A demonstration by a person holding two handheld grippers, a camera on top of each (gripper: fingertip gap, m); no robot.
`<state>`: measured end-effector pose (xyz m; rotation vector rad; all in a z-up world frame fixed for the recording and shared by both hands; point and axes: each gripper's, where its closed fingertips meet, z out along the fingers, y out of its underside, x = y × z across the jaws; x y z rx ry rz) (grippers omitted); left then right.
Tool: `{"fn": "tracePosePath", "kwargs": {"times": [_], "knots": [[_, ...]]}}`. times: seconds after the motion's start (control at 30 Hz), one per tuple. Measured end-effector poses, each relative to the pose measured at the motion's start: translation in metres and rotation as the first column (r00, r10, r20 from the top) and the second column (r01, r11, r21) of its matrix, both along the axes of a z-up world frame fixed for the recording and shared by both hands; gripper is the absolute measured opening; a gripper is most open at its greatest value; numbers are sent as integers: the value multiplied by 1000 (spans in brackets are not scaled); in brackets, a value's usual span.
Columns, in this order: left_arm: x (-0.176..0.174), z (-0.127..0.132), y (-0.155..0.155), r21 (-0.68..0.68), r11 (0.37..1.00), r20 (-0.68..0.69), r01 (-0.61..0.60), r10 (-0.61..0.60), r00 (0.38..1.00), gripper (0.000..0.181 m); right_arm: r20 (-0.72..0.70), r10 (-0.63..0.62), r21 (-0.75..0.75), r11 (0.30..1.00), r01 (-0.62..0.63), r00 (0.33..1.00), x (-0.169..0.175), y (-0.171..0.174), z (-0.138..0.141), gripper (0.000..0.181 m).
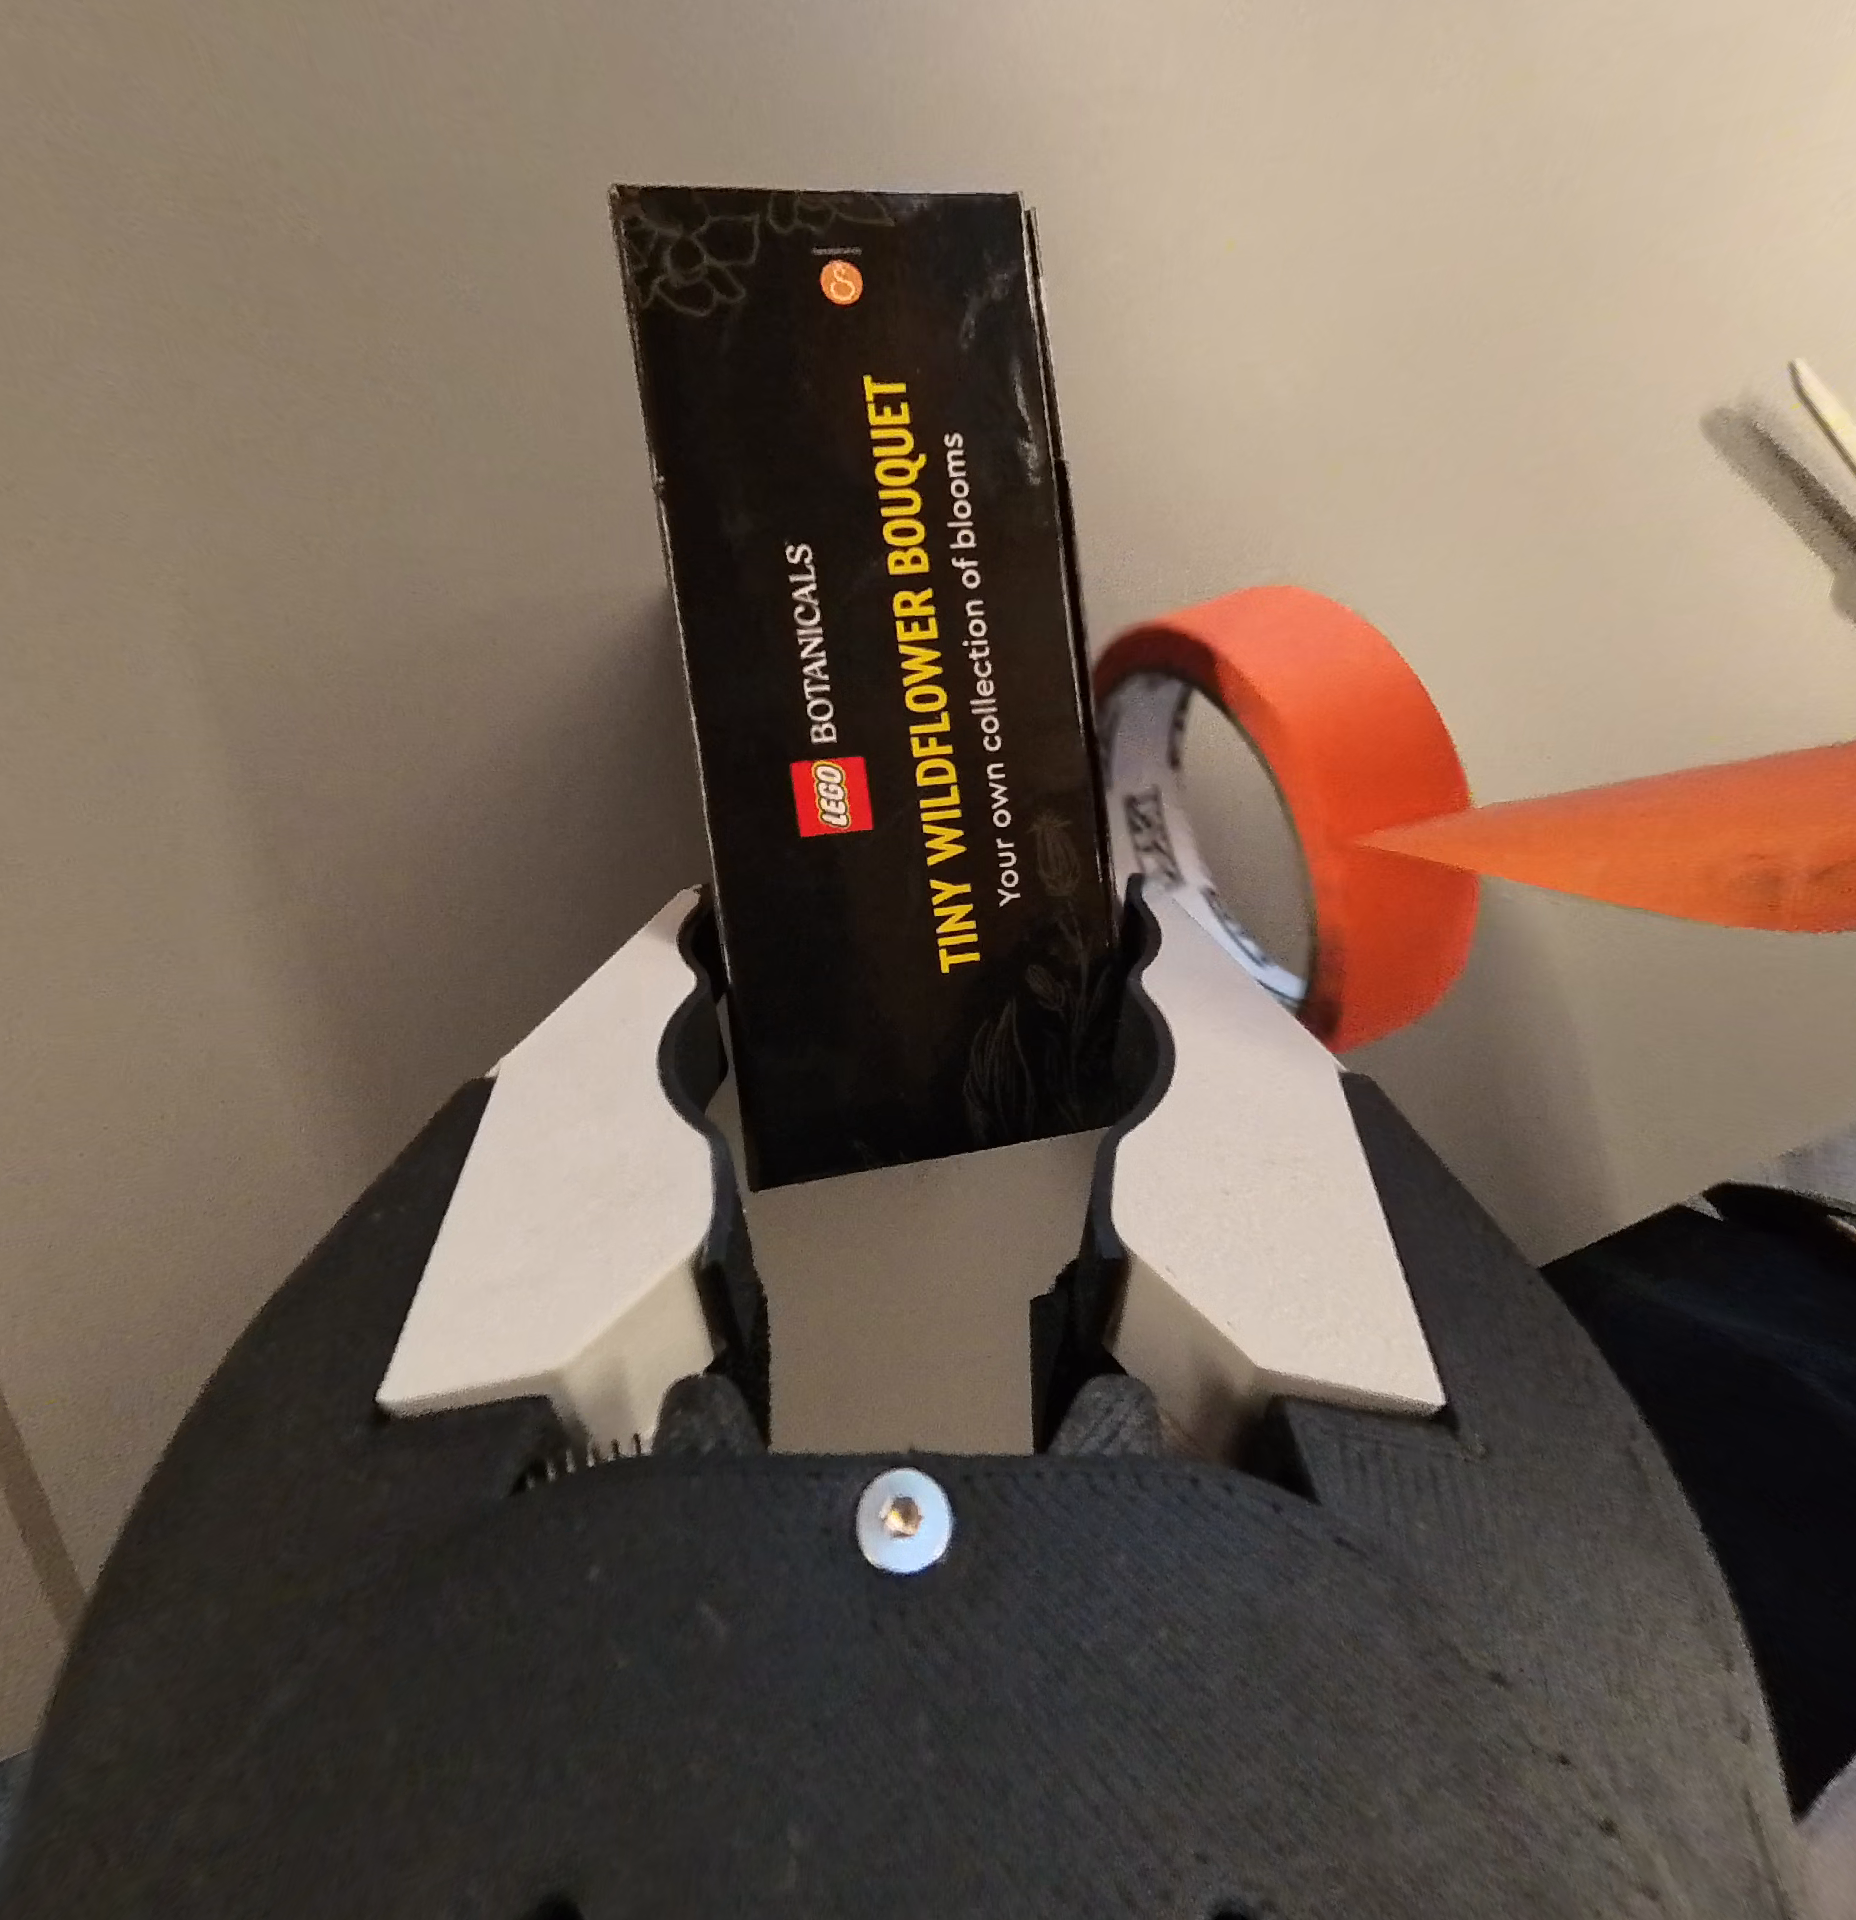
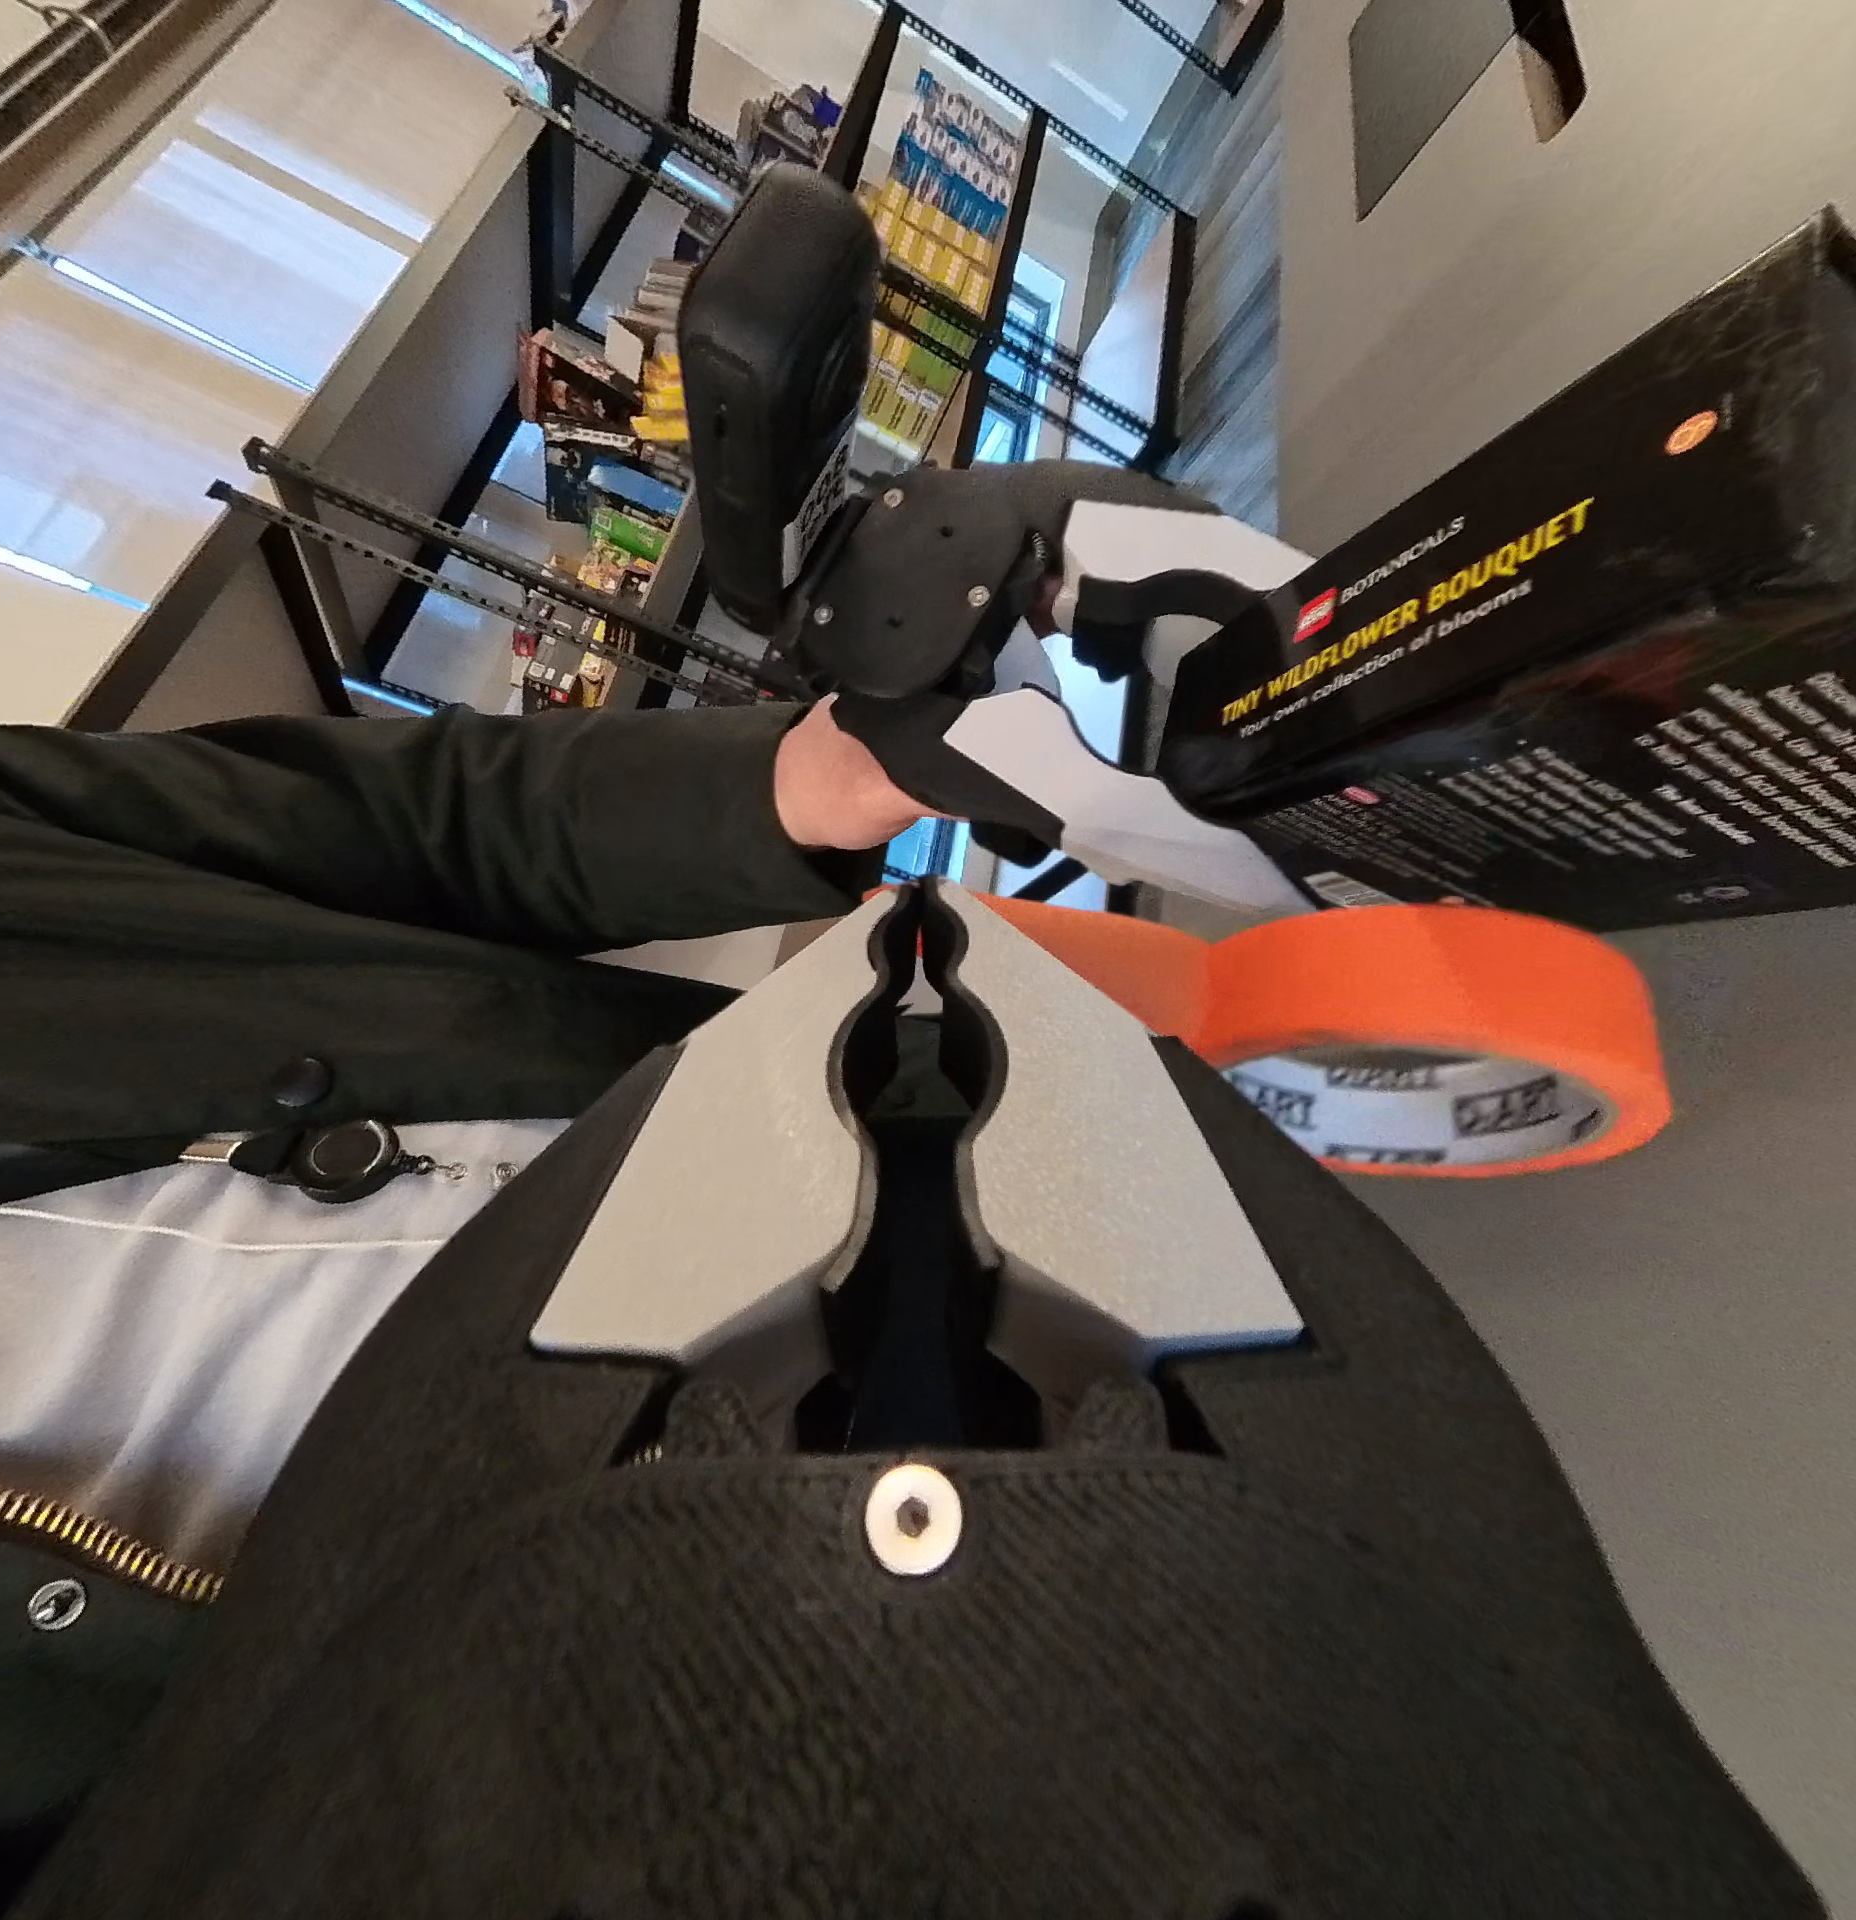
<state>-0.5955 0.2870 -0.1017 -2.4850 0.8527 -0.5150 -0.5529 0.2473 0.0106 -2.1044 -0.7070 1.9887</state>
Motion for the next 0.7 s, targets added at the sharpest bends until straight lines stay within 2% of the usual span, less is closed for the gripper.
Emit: {"fn": "tracePosePath", "kwargs": {"times": [0.2, 0.37, 0.7], "knots": [[4, 1, -4, 9, 996, 16, 94, -94, 995, 74, -27, 6, -45, 999, -7, 1000, -4, -2, -4, 0], [5, 1, -9, 10, 981, 25, 191, -191, 981, 75, 1, 34, -70, 997, -34, 999, -13, -2, -19, 0], [6, 1, -9, 20, 983, 39, 185, -185, 982, 75, 21, 29, -75, 997, -28, 999, -10, 10, -19, 0]]}}
